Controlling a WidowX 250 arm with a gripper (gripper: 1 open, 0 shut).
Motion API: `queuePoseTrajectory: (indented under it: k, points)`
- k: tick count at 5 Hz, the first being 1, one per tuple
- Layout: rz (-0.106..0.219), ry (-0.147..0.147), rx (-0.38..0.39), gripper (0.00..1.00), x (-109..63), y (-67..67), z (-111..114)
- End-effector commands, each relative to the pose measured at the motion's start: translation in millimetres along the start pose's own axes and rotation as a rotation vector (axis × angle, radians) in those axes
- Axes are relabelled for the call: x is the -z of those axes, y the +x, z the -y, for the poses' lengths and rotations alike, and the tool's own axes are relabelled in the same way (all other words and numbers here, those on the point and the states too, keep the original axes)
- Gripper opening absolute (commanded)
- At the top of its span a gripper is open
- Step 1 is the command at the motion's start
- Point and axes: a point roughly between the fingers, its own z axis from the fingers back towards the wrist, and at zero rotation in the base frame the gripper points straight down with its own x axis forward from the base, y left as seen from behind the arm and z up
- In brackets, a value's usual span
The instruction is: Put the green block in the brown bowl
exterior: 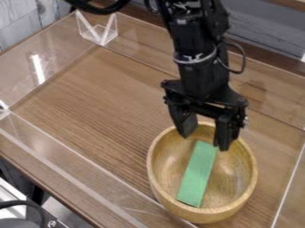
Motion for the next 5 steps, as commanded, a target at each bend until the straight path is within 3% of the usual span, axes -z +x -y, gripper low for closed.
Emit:
queuePoseTrajectory:
  k: [1, 5]
  points:
    - [0.048, -0.001, 0.011, 1.0, -12.2, 12.4, -3.3]
    - [0.049, -0.001, -0.015, 1.0, -20.1, 18.9, -26.9]
